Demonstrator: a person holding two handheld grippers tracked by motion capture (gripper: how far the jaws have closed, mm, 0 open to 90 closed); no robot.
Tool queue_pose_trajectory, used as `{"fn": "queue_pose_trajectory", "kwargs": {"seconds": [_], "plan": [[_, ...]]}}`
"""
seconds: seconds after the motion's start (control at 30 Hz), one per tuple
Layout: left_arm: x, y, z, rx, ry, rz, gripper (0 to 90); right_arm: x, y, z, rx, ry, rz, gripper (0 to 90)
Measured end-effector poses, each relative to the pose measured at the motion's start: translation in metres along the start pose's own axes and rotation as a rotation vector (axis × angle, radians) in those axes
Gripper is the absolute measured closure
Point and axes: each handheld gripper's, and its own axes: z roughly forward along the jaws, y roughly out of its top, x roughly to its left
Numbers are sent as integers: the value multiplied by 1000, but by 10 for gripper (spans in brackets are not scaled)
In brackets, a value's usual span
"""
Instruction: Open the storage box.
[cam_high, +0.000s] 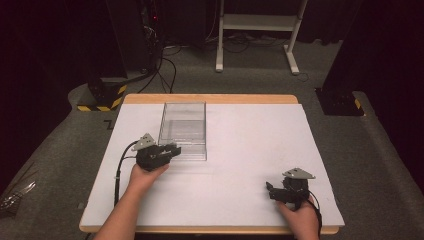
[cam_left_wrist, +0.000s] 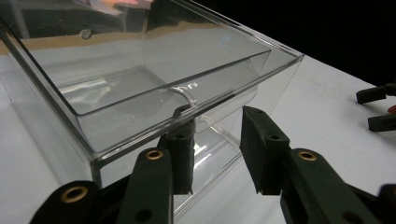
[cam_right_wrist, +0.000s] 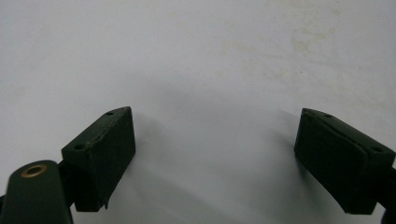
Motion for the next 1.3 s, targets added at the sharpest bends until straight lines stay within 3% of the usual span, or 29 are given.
{"fn": "queue_pose_trajectory", "kwargs": {"seconds": [0.23,0.7,1.3], "plan": [[7,-5,-1,-35,-18,17,772,0,0,0,-1,-3,-4,129],[10,-9,-3,-56,-46,51,807,0,0,0,-3,-4,-7,130],[3,-15,-11,-63,-60,56,816,0,0,0,-3,-4,-7,131]]}}
